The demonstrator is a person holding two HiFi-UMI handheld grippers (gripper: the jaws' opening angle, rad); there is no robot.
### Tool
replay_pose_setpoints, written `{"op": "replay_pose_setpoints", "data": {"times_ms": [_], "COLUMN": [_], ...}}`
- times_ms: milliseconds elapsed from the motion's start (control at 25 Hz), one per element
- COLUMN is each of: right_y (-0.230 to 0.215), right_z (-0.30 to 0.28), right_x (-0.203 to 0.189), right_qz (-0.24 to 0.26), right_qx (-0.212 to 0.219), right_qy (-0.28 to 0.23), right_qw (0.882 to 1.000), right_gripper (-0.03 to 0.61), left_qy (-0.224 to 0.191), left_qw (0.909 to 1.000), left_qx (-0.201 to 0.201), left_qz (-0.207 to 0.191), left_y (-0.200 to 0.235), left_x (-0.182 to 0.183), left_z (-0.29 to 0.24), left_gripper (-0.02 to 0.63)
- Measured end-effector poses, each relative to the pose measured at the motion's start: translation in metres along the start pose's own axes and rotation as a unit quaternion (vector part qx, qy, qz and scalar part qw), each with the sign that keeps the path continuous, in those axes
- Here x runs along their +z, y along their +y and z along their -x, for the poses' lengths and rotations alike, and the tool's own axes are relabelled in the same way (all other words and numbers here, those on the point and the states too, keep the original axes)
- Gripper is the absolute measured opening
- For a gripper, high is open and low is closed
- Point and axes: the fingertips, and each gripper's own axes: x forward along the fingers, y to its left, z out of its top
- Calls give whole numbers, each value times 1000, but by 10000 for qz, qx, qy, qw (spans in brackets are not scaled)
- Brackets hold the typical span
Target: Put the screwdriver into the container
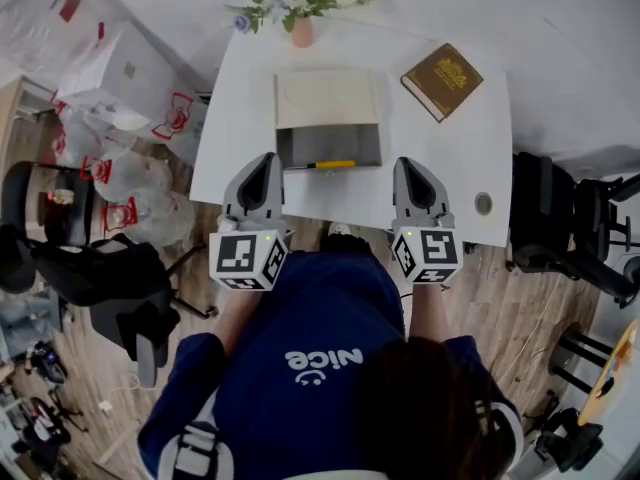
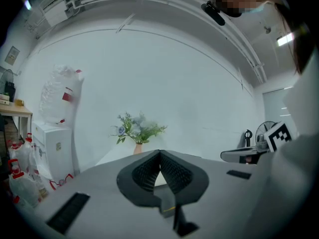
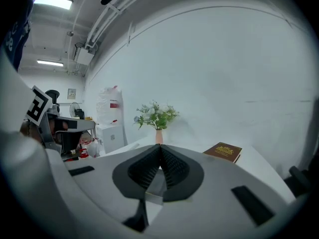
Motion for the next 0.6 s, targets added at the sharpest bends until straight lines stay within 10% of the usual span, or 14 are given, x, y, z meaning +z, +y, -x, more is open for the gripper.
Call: {"op": "replay_pose_setpoints", "data": {"times_ms": [600], "right_y": [1], "right_z": [0], "right_x": [-2], "right_qz": [-12], "right_qx": [-117], "right_qy": [-61], "right_qw": [9999], "right_gripper": [20], "left_qy": [69], "left_qw": [9999], "left_qx": [-29], "left_qz": [-68], "left_y": [1], "left_x": [-5], "left_z": [2], "left_gripper": [16]}}
